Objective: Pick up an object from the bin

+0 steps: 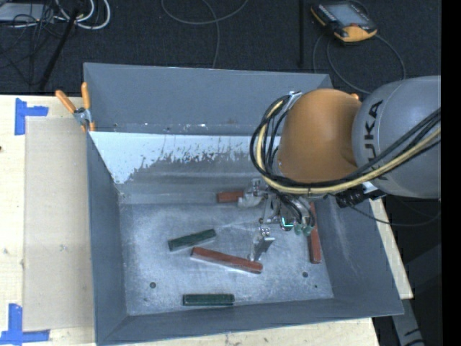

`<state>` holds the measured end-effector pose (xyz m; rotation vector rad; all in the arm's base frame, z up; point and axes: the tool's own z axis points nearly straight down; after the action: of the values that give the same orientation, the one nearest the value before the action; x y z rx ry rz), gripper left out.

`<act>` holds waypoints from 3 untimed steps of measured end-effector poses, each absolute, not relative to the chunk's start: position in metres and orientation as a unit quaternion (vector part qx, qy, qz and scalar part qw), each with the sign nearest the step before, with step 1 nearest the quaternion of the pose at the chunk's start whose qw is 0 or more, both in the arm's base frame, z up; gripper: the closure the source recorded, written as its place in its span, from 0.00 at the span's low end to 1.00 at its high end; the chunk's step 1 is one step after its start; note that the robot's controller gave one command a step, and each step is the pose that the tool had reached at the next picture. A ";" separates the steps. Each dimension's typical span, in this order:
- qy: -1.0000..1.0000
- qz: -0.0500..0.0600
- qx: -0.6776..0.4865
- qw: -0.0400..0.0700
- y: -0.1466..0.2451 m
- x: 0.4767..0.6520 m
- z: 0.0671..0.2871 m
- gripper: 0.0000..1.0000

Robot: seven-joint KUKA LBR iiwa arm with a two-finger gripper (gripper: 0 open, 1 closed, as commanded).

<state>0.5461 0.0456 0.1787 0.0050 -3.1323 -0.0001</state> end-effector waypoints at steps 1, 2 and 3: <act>-1.000 0.000 0.001 0.001 0.045 0.548 0.183 0.00; -0.999 0.000 0.052 -0.001 0.061 0.495 0.074 1.00; -0.999 0.000 0.052 -0.001 0.061 0.495 0.074 1.00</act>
Offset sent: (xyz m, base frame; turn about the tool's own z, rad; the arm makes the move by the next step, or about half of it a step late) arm -0.0530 0.0152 -0.1087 -0.1035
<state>0.4954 0.0610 0.0739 0.1627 -3.1401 -0.0016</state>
